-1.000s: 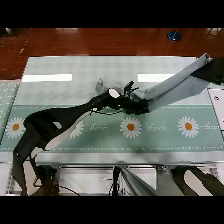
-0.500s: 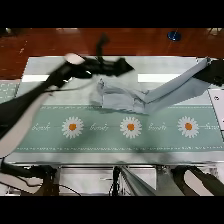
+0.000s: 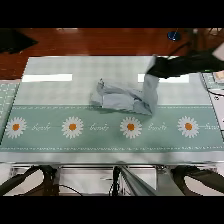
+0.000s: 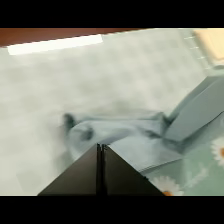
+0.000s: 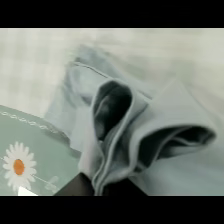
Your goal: Fold the shirts.
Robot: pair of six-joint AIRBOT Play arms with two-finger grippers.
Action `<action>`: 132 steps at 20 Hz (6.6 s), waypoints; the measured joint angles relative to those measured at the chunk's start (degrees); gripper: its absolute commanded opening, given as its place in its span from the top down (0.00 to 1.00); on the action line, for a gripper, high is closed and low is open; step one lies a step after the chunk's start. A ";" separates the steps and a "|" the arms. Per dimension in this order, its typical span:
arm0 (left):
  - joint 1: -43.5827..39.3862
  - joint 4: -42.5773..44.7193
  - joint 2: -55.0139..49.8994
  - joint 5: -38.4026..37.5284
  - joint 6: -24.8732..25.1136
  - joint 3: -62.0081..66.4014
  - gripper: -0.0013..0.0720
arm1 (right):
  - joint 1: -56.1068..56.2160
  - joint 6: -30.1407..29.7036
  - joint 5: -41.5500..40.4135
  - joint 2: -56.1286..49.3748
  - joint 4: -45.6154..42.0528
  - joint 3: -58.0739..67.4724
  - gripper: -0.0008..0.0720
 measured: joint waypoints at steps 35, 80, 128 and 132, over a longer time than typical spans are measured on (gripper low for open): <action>-15.26 21.62 1.99 9.01 -4.00 -31.82 0.32 | -20.22 -3.98 6.91 0.83 -13.22 -11.78 0.17; -10.58 25.44 1.99 6.36 -4.33 -31.71 0.33 | -65.16 2.25 39.56 20.02 -39.82 -13.00 0.95; -21.57 35.08 1.42 16.90 -13.03 -31.65 0.18 | -3.87 -3.04 14.51 -7.91 -35.63 -3.32 0.25; -22.38 37.70 1.31 19.98 -14.64 -31.63 0.16 | -6.64 -2.32 16.17 -8.37 -30.12 -3.28 0.25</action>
